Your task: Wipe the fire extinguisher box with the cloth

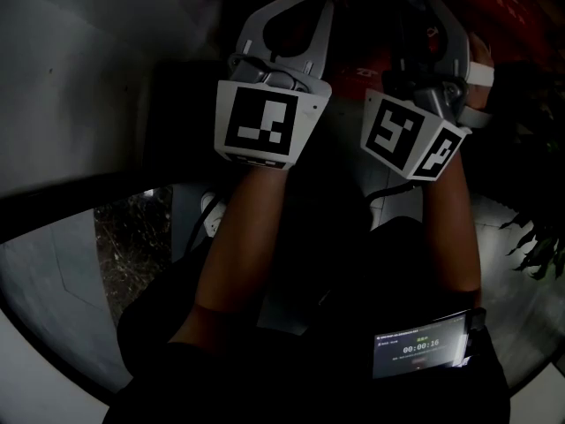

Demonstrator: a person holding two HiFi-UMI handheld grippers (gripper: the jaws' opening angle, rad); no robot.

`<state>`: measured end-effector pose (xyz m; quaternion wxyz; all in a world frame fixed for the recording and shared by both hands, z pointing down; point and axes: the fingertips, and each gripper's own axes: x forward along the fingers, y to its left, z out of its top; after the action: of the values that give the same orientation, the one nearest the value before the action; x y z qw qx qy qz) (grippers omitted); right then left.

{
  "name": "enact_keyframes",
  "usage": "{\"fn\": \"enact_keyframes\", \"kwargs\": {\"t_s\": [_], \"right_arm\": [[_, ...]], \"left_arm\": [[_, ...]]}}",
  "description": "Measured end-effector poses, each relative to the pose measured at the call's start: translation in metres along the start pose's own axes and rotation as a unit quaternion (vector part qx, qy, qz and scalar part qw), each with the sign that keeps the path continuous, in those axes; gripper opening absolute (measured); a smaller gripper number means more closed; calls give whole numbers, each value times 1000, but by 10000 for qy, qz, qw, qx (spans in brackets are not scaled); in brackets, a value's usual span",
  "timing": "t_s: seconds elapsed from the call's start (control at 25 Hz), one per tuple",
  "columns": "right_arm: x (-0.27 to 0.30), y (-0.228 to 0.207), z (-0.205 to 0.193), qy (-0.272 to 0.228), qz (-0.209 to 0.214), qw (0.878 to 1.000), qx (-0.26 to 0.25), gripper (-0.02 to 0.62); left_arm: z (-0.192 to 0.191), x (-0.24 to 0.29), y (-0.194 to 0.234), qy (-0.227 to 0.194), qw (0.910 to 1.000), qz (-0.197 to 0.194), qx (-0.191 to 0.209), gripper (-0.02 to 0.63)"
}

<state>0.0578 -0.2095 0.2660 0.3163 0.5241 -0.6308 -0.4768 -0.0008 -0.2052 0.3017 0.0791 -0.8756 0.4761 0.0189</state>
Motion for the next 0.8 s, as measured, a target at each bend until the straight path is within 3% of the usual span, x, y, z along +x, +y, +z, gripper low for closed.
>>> {"fn": "enact_keyframes", "kwargs": {"t_s": [0.28,0.52,0.8], "right_arm": [[-5,51,-12,106,414,9990,119,34],[-8,108,-24,158,819,9964,166,34],[-16,206,-54,431,1767,9832,166,34]], "left_arm": [[-23,1,-4,-60,9998,-168,-91,2],[-68,-3,-4,195,9993,-271,-148,2],[-125,-7,-14,498,9983,-261,-162,2]]}}
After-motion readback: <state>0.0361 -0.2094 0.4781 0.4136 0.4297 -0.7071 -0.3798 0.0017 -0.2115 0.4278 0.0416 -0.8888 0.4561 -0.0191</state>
